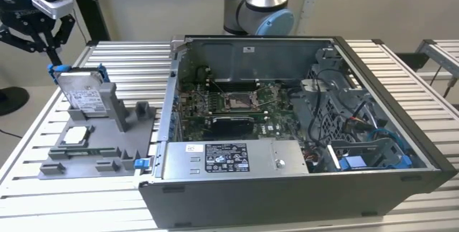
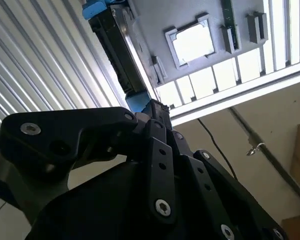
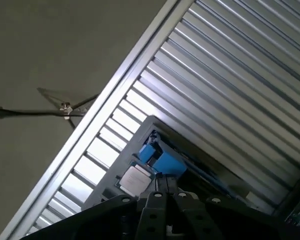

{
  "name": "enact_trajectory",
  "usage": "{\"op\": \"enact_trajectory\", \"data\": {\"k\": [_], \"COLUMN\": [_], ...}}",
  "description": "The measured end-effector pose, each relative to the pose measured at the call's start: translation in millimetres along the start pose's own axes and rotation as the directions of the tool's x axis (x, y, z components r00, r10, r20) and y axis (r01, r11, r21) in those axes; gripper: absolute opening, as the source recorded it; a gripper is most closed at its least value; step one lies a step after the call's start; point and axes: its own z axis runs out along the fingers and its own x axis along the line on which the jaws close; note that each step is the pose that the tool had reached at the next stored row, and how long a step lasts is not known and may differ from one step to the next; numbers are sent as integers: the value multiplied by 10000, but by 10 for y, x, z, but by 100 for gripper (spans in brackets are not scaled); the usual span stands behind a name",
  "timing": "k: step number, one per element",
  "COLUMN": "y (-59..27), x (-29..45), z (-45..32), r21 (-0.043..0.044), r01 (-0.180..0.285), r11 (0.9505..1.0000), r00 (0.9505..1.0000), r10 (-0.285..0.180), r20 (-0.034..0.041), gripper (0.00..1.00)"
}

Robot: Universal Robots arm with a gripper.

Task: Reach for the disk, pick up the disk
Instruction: 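Pick up the disk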

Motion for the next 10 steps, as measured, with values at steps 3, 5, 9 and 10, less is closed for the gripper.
{"op": "enact_trajectory", "data": {"k": [3,5,9,10], "y": [0,0,0,0], "x": [0,0,1,1], "z": [0,0,0,0], "r21": [10,15,24,26], "r01": [454,765,1344,1492], "r11": [9990,9971,9909,9888], "r00": [9990,9971,9909,9888], "r10": [-454,-765,-1344,-1492], "r20": [-19,-32,-56,-62], "gripper": [0,0,0,0]}}
